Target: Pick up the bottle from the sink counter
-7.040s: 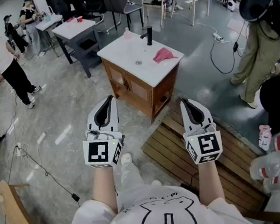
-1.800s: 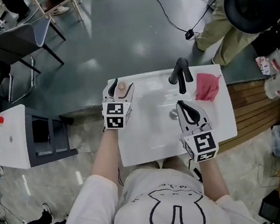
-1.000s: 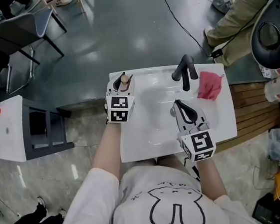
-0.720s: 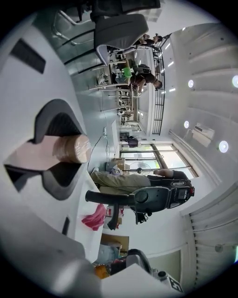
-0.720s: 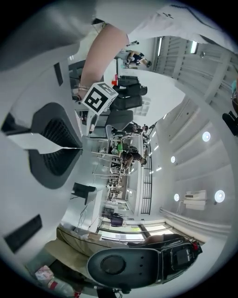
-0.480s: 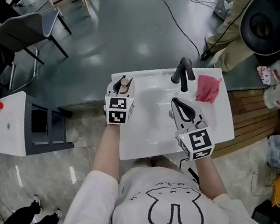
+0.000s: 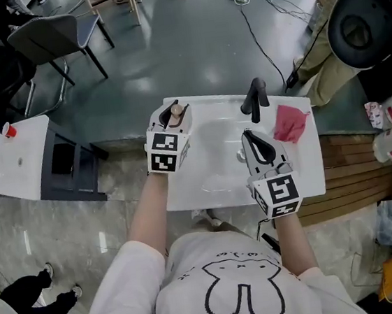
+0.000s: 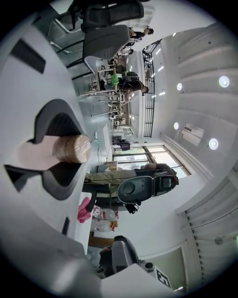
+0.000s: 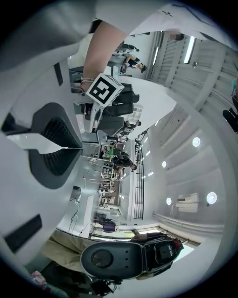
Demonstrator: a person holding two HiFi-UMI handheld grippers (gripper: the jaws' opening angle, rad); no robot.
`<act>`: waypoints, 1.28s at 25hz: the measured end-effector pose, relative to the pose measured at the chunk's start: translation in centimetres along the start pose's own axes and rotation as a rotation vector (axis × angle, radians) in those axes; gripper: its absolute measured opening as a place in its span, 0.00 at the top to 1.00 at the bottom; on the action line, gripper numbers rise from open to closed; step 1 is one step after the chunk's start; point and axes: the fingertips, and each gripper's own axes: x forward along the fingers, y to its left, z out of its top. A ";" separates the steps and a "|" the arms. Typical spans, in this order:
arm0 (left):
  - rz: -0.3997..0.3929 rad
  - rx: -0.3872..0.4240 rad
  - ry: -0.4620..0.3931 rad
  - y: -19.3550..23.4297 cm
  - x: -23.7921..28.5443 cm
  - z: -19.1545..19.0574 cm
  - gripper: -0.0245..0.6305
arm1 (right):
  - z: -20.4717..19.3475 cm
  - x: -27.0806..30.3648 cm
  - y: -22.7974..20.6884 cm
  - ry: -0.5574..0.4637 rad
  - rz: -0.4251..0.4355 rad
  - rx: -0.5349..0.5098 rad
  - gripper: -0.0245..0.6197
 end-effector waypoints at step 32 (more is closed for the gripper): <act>0.170 0.133 -0.286 -2.2 -14.8 13.6 0.77 | 7.9 -5.5 -2.8 -0.199 -0.057 -0.064 0.91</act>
